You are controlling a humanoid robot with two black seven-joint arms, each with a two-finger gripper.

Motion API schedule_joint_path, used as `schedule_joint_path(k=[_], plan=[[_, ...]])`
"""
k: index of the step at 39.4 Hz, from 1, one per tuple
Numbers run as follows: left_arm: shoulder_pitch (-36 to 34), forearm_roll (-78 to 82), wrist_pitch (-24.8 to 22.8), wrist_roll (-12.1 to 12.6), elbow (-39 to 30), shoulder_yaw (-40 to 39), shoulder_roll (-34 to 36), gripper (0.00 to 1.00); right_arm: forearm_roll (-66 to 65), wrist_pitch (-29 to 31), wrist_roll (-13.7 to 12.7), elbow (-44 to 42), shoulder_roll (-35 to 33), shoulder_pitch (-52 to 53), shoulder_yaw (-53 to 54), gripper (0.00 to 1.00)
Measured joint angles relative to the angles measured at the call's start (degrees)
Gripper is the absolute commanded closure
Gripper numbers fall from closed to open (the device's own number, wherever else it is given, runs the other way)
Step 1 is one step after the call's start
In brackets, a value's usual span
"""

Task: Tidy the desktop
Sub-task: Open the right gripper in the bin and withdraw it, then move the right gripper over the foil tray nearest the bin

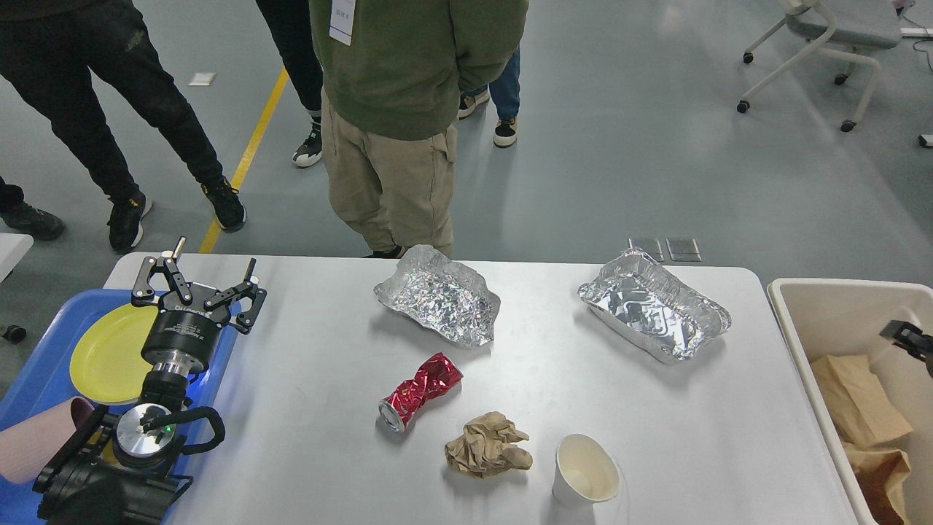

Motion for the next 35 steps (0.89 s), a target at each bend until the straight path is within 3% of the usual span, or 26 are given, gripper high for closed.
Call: schedule_joint_path(k=[4,8,16,21,35], plan=[[0.0,0.0,0.0,0.0,0.0,0.0,0.0,0.04,-5.4,3.5,-0.1,6.5,-1.4,7.8,-1.6,0.00],[0.0,0.0,0.0,0.0,0.0,0.0,0.0,0.04,-9.1,10.8,-0.1,13.5,-1.3,18.2,-5.9,0.00],[0.0,0.0,0.0,0.0,0.0,0.0,0.0,0.04,-9.7,28.3,-0.2,25.6,5.3,40.2,-14.2,0.00],[0.0,0.0,0.0,0.0,0.0,0.0,0.0,0.04,-9.5,35.2,-0.2,30.4,9.9,50.9,-15.3,0.00],[0.0,0.0,0.0,0.0,0.0,0.0,0.1,0.04,-4.0,34.8,-0.2,35.2,14.1,60.6,-15.2,0.00]])
